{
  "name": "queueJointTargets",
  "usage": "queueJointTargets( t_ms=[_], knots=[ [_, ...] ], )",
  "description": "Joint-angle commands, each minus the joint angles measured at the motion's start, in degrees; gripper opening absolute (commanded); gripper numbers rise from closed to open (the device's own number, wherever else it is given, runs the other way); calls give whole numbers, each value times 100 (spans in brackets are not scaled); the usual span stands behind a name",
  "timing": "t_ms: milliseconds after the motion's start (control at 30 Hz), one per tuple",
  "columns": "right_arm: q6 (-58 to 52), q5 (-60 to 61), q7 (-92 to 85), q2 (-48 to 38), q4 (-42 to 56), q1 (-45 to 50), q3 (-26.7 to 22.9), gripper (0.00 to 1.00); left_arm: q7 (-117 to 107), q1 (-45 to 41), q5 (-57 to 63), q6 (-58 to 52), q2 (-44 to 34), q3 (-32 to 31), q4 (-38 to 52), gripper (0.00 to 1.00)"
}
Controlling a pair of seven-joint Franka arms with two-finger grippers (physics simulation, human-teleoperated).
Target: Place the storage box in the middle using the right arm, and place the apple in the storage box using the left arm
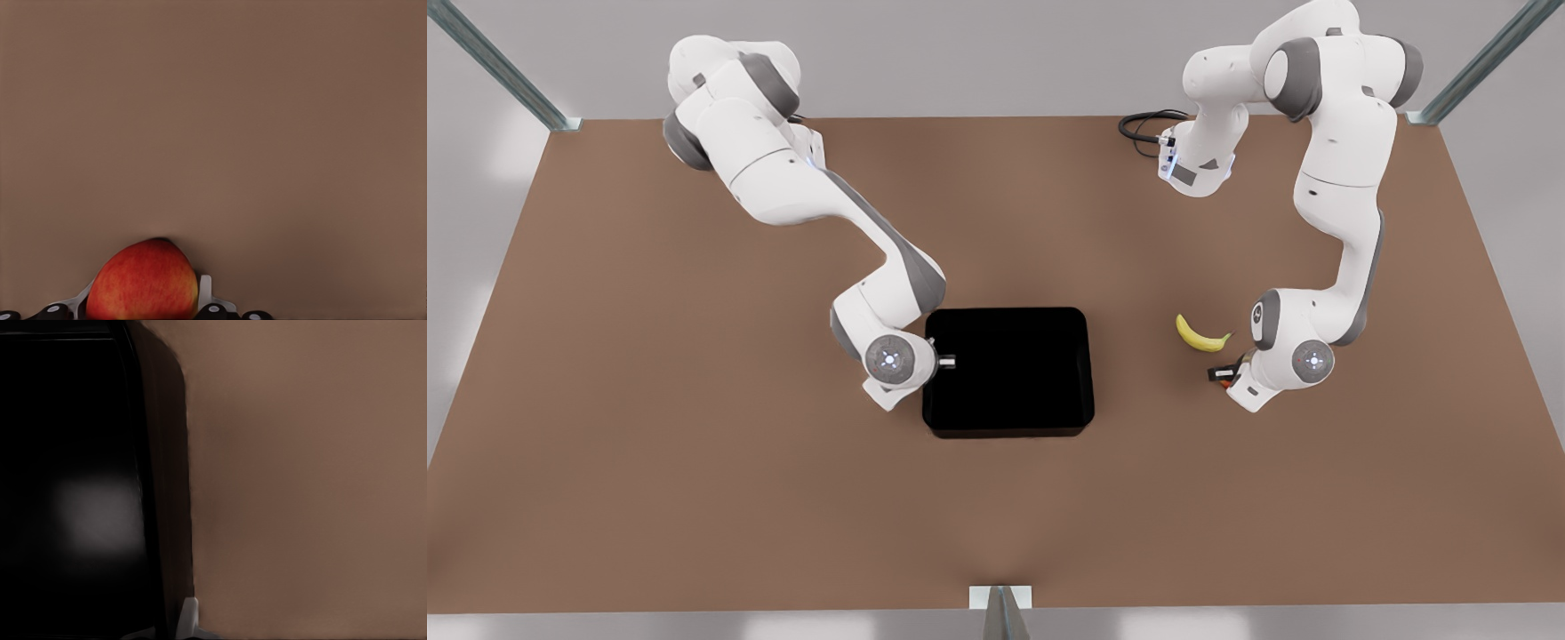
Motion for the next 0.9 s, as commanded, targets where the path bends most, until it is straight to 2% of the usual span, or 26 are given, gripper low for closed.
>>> queueJointTargets(
  t_ms=[0,33,67,100,200,267,333,400,467,533,600,633,667,700,733,767,800,867],
  knots=[
    [-8,3,4,1,1,51,-43,21,0,0,3,0,0,0,5,73],
    [1,65,4,10,9,166,-167,21,0,0,3,0,0,0,5,73],
    [27,82,12,10,9,192,-175,29,0,0,-5,0,0,0,-3,73],
    [89,82,21,107,36,227,-175,100,0,0,-5,0,0,0,5,73],
    [62,109,153,107,115,210,-167,100,0,0,3,-9,0,0,5,72],
    [-95,170,153,-121,53,-133,-123,100,0,0,3,-9,9,0,5,72],
    [-965,170,48,-649,-70,-748,62,100,0,0,-6,-9,9,0,5,72],
    [-1757,109,-1357,-1510,-430,-1705,9,100,0,0,-5,-9,9,0,5,72],
    [-2020,-128,-2686,-2547,-1098,-2866,0,100,0,-9,3,-9,9,0,5,71],
    [-2074,-445,-3274,-2776,-1107,-3596,36,100,0,-9,3,0,9,0,5,71],
    [-1801,-524,-3336,-2934,-1317,-3631,27,100,0,-9,-6,-9,17,0,5,71],
    [-1371,-507,-3336,-3119,-1660,-3447,-183,100,0,0,3,0,17,0,5,71],
    [-994,-367,-3336,-3338,-2020,-2938,-728,100,0,0,-6,-9,17,0,5,71],
    [-826,-121,-3336,-3479,-2170,-2805,-930,100,0,-9,-6,-9,17,0,5,71],
    [-895,160,-3345,-3663,-2135,-2289,-1579,100,0,-9,3,-9,17,0,5,71],
    [-1070,249,-3354,-3778,-1996,-2058,-1863,100,0,-9,-5,-17,9,0,14,71],
    [-1729,241,-3529,-3620,-1408,-2084,-1845,100,-9,-18,-6,-18,9,0,40,71],
    [-1862,249,-3732,-3646,-1292,-2259,-1828,100,-9,-18,-6,-26,0,0,40,71]
  ],
)
